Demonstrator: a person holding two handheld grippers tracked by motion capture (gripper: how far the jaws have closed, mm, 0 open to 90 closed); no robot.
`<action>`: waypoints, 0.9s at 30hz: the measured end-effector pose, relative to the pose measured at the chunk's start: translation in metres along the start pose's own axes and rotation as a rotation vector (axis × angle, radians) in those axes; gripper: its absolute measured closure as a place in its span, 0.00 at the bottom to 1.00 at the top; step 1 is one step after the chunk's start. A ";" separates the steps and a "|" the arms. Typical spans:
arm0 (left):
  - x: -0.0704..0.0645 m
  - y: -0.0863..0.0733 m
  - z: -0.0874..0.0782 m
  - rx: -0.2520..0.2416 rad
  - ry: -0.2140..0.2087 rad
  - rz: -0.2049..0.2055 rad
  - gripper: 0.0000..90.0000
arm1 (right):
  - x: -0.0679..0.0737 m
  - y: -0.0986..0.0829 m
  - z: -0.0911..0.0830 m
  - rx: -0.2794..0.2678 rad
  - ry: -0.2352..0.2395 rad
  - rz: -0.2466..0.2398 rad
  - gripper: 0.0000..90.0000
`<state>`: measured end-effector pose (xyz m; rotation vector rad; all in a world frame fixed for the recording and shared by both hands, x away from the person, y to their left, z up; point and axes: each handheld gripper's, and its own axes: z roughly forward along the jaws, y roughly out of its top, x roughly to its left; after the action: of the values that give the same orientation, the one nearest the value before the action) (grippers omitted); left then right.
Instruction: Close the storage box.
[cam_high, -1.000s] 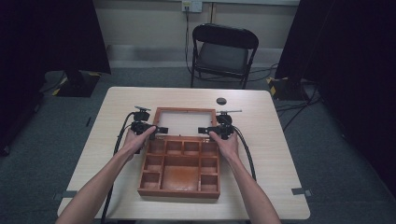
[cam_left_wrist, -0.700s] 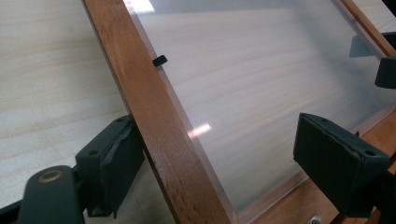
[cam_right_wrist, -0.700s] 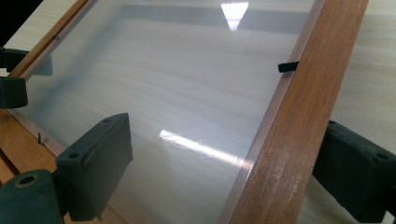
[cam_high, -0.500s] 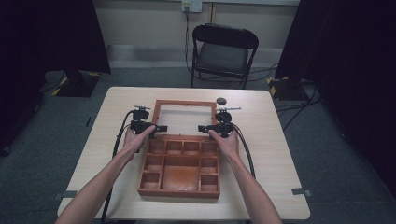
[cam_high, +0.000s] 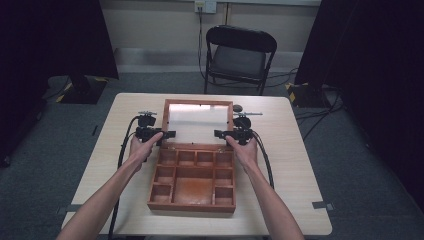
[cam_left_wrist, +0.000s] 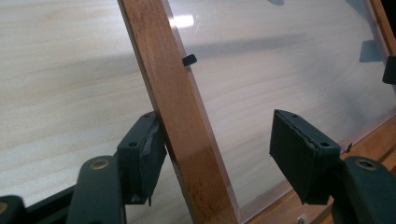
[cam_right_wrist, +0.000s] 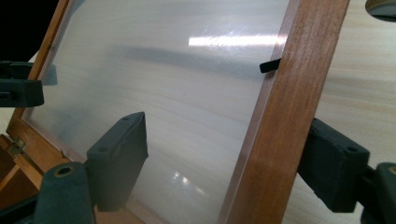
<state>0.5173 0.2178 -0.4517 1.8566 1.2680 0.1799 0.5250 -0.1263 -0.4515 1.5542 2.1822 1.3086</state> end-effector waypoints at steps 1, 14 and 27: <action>-0.001 0.000 -0.001 -0.006 0.009 0.015 0.40 | 0.001 0.001 -0.001 -0.003 -0.001 -0.002 0.24; -0.008 0.005 -0.017 -0.041 -0.014 0.033 0.39 | 0.020 0.006 -0.015 -0.037 -0.033 -0.008 0.14; -0.016 0.006 -0.029 -0.062 -0.014 0.065 0.38 | 0.027 0.007 -0.026 -0.058 -0.015 -0.004 0.14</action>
<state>0.4980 0.2198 -0.4243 1.8438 1.1811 0.2385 0.5028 -0.1180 -0.4216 1.5329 2.1179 1.3417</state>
